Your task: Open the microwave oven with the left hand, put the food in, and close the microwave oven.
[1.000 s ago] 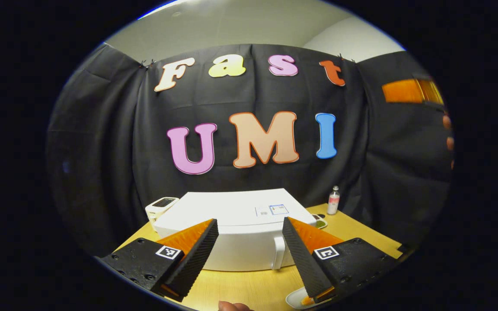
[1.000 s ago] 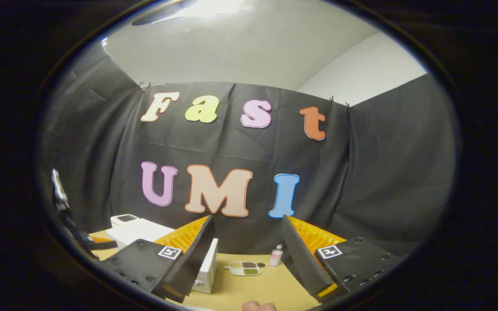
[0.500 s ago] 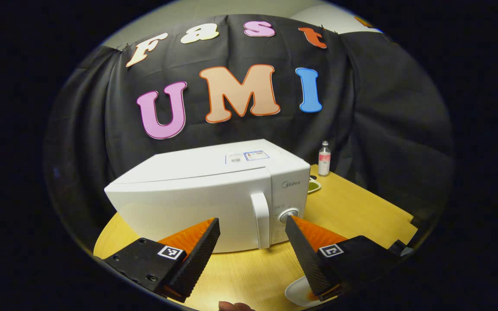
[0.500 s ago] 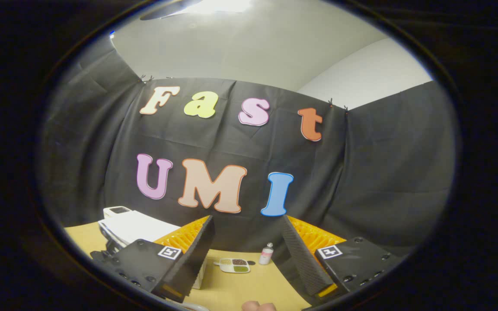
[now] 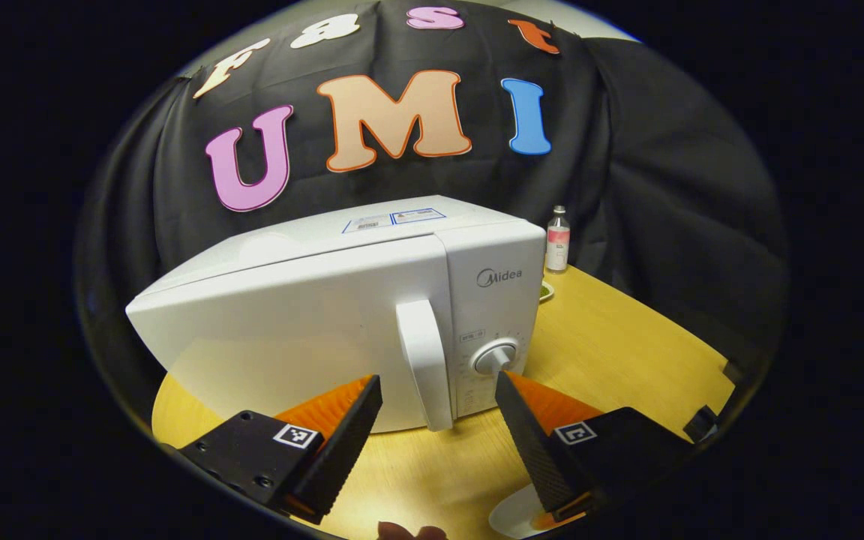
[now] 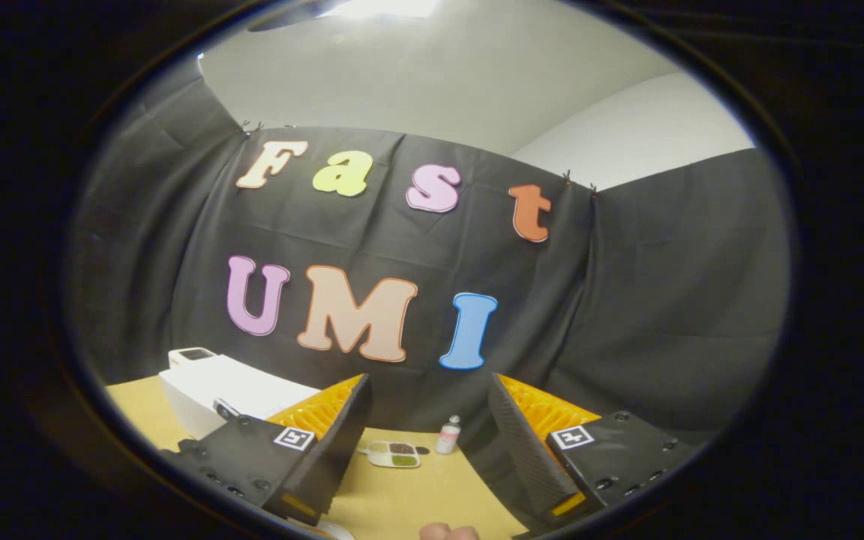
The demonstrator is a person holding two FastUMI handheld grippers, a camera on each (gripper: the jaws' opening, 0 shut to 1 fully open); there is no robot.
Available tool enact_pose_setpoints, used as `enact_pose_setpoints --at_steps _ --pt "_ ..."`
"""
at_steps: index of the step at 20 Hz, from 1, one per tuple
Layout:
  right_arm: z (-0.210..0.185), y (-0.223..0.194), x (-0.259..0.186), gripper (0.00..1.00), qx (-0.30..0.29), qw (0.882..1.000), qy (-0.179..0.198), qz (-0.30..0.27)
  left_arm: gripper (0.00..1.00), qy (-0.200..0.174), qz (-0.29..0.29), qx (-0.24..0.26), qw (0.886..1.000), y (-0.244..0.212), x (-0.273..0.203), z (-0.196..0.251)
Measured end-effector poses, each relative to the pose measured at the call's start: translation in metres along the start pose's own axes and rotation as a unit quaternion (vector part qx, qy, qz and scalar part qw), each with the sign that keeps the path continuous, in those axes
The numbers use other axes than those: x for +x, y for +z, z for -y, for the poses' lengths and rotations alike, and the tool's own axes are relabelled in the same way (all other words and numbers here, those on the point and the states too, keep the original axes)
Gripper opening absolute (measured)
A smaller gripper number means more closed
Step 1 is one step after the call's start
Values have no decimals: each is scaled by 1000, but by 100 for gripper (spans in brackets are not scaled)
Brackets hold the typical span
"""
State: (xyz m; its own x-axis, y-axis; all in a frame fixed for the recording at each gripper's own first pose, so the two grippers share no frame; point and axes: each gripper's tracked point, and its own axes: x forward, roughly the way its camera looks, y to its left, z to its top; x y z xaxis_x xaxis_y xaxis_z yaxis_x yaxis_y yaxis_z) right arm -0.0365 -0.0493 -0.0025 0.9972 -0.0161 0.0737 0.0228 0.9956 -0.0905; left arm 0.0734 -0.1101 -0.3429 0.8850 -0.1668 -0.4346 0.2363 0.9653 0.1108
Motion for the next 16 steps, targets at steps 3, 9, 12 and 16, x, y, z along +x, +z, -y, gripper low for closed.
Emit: enact_pose_setpoints --at_steps 3,9,12,16 --pt "6 0 -3 98 -1 1000 -7 -1 96 -2 -3 -4 1000 -2 6 1" --pt "8 0 -4 96 -4 1000 -12 -4 70 -8 -7 -4 1000 -6 12 1" --pt "8 0 -6 96 -6 1000 -12 -4 65 -18 -19 -11 1000 -12 17 4" --pt "7 -3 -7 96 -12 1000 -11 -8 58 -18 -15 -13 1000 -11 20 1"
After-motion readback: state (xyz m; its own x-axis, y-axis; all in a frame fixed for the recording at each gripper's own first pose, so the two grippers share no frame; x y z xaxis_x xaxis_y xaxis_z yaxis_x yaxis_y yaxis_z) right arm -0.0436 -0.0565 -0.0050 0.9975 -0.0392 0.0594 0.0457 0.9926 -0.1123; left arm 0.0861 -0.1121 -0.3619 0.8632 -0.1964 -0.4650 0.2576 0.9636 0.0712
